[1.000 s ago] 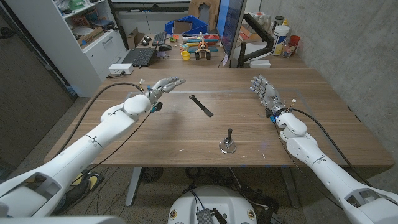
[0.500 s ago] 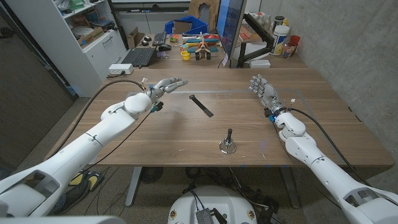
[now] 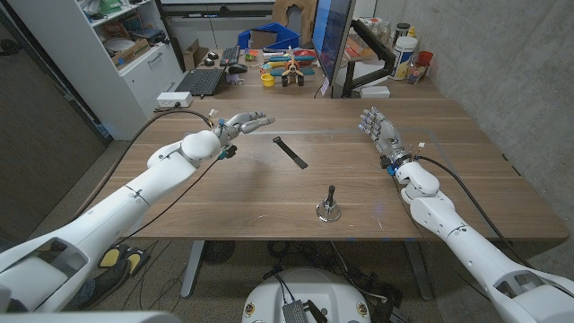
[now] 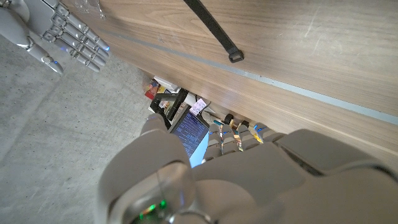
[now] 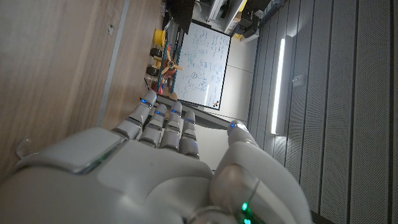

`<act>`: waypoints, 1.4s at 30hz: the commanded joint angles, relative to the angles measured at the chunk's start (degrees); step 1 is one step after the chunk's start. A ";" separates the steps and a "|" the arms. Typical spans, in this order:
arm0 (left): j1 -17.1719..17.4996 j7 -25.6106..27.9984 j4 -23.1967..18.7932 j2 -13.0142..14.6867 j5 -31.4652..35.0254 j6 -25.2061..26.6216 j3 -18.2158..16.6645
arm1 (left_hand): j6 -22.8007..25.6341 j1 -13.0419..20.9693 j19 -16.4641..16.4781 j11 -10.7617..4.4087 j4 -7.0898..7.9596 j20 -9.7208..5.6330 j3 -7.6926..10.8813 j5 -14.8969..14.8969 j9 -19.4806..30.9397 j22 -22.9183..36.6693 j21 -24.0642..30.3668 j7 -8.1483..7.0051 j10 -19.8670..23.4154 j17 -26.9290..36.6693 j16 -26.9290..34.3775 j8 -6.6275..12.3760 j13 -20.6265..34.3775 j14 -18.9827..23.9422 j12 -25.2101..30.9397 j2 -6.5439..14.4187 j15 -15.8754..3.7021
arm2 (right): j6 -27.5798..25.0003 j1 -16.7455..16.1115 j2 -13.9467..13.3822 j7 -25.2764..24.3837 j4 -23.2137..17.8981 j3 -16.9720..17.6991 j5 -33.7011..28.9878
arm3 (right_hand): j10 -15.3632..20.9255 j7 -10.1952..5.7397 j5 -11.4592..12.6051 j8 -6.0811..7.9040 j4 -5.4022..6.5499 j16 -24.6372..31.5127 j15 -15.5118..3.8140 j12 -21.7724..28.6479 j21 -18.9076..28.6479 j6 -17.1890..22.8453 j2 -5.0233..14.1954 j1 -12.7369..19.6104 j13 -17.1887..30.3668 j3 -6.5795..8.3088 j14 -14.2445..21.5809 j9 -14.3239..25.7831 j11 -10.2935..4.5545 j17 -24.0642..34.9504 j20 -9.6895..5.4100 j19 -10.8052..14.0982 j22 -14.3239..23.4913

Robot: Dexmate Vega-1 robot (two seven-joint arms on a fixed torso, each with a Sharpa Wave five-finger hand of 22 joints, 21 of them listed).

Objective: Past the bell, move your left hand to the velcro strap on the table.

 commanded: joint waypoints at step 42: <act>-9.00 -12.39 -0.02 0.25 15.49 2.65 8.31 | 1.41 2.22 -1.96 -1.33 -1.36 0.96 0.49 -0.70 0.37 0.31 0.59 -2.93 0.58 0.13 0.11 0.31 0.17 0.19 0.20 -0.01 -0.81 | -0.02 0.28 0.54 -0.90 -0.22 -0.34 -0.63 | 0.80 0.05 0.25 0.22 -0.66 0.25 0.00 0.30 -1.12 0.72 0.30 0.04 0.28 0.07 0.80 0.13 -0.09 0.14 0.01 0.66 0.35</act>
